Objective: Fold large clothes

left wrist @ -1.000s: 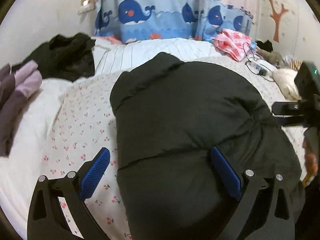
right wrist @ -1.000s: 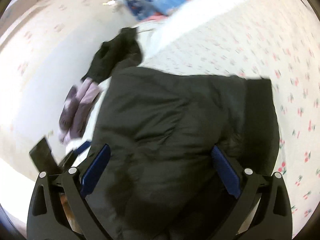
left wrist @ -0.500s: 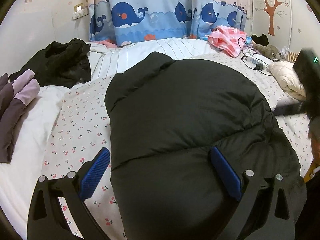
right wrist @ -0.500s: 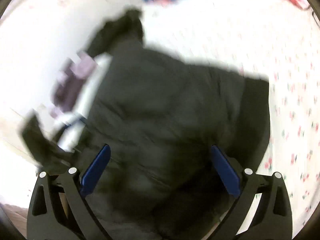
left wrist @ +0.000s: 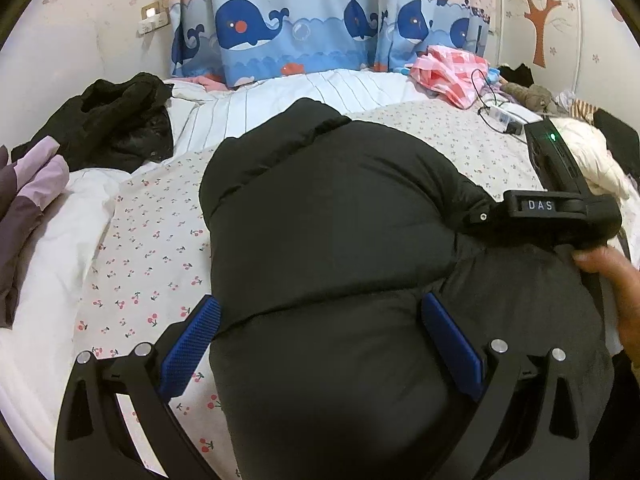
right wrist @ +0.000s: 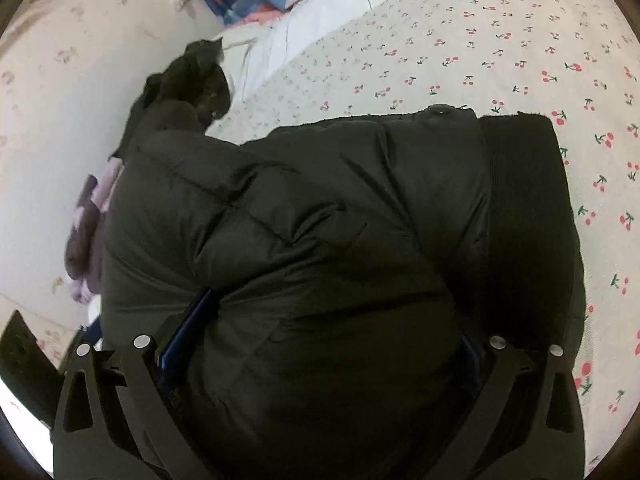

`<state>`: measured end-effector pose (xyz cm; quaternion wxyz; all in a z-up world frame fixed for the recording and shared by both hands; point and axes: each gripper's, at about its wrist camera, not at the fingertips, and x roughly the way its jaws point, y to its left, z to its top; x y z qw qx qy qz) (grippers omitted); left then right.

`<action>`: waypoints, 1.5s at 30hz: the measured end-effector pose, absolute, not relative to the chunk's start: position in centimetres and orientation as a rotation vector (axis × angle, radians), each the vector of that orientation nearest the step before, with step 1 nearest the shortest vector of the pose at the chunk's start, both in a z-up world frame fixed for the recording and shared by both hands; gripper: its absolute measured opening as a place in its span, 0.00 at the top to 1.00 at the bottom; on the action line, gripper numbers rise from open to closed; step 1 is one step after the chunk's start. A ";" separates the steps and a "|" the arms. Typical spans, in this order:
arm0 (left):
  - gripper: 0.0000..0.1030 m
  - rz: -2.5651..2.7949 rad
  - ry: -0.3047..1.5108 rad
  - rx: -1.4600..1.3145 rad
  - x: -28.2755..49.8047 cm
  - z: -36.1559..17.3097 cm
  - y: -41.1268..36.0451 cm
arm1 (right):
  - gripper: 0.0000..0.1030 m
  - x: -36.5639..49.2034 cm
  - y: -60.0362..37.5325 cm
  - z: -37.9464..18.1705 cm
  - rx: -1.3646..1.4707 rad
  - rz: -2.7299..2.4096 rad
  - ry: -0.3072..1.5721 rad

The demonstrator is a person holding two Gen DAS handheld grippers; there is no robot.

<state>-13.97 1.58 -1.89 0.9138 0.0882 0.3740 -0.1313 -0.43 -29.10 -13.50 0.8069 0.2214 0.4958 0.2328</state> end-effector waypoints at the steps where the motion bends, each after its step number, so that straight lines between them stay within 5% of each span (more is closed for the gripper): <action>1: 0.07 -0.272 0.772 0.186 -14.0 -2.0 1.5 | 0.07 -0.4 -29.3 -13.3 0.472 0.500 1.069; 8: 0.07 -0.257 0.773 0.187 -14.1 -1.9 2.2 | 0.07 -5.1 -30.2 -7.3 0.426 0.697 0.887; 11: 0.07 -0.266 0.773 0.176 -14.2 -1.9 2.3 | 0.07 -5.3 -27.7 -10.6 0.208 0.614 1.099; 15: 0.07 -0.306 0.831 0.115 -13.7 -2.1 2.7 | 0.06 -5.4 -28.2 -10.6 0.224 0.589 1.121; 23: 0.07 -0.411 0.927 -0.501 -10.7 -2.2 12.8 | 0.06 -8.8 -39.2 -11.4 0.717 0.406 1.047; 32: 0.07 -0.535 1.147 -0.533 -9.2 -8.0 9.6 | 0.06 -6.5 -37.6 -17.0 1.001 0.588 1.188; 45: 0.14 -0.317 0.699 -0.210 -16.4 3.7 14.7 | 0.06 -1.7 -20.4 -13.9 0.906 0.932 1.171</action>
